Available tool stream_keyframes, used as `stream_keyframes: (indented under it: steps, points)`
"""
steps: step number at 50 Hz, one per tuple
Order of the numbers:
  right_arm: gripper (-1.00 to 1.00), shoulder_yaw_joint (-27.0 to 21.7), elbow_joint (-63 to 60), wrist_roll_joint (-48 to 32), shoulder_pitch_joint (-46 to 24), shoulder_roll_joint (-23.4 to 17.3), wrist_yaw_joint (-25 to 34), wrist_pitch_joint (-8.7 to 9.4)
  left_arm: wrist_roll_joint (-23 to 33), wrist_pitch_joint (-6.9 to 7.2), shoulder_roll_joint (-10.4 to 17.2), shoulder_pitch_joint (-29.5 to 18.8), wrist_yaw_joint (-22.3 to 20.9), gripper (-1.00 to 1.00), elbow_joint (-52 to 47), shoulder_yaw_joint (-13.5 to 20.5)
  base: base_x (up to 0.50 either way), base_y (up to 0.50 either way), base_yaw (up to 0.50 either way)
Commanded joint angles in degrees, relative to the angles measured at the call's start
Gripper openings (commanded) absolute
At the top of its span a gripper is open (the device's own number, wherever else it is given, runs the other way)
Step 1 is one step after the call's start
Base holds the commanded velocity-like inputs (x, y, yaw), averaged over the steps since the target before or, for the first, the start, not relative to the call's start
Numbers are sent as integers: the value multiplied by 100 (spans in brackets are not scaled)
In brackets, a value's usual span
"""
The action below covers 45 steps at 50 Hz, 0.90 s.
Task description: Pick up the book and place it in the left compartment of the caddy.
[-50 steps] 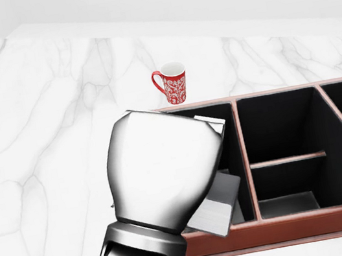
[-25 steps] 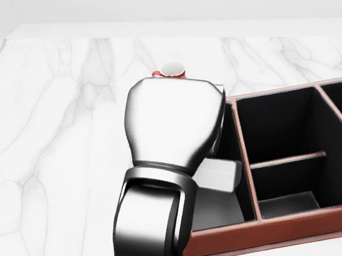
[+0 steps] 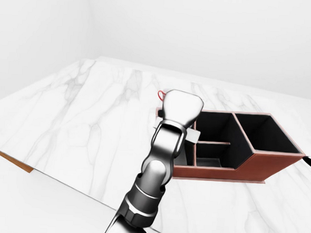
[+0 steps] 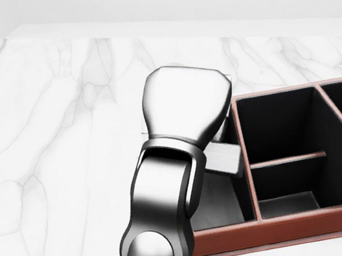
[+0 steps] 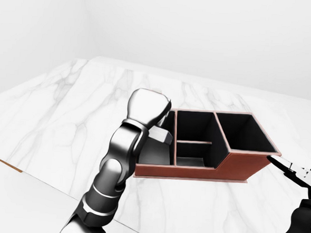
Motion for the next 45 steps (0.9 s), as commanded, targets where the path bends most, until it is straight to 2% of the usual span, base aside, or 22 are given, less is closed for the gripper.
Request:
stream_keyframes:
  steps: [1, 11, 17, 19, 45]
  points:
    - [100, 14, 44, -29, -15, 6, 12, 0, -8, 0, 28, -212, 192, -100, 424, 57, 0, 0, 0]
    - [100, 39, 86, -26, -7, -1, 6, 0, 47, 0, 35, -380, 70, -100, 744, 102, 0, 0, 0]
    - [100, 51, 138, -43, -20, -2, 16, 0, -49, 0, 35, -458, 198, -100, 961, 138, 0, 0, 0]
    - [100, 51, 113, -38, -11, -6, 4, 0, -155, 0, 73, -551, 401, -100, 1350, 217, 0, 0, 0]
    - [100, 83, 145, -69, -24, -4, 15, 0, -393, 0, 265, -677, 708, -100, 2241, 256, 0, 0, 0]
